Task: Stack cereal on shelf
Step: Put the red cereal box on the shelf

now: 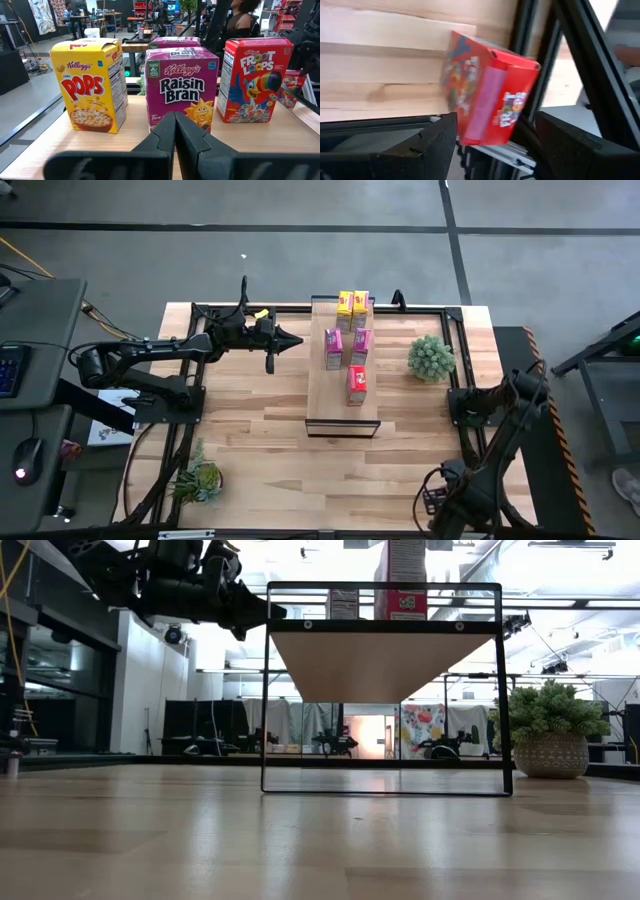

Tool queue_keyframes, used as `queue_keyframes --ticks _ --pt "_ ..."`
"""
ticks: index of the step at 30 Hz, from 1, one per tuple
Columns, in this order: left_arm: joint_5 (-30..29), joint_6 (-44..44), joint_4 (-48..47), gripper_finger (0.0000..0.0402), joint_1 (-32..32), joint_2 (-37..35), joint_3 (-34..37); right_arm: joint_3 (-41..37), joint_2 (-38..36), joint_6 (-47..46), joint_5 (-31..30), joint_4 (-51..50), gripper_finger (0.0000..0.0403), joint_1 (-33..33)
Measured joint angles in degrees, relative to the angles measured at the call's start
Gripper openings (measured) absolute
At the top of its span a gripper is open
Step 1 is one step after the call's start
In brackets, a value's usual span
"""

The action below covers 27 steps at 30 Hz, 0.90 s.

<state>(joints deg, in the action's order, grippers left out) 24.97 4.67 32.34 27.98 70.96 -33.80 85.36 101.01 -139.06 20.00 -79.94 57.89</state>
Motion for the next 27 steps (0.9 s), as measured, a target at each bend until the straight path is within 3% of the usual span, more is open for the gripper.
queue_keyframes --ticks 27 --pt "0.0 0.0 -0.5 0.0 0.0 0.0 0.0 0.0 4.8 2.1 1.4 0.8 0.0262 1.4"
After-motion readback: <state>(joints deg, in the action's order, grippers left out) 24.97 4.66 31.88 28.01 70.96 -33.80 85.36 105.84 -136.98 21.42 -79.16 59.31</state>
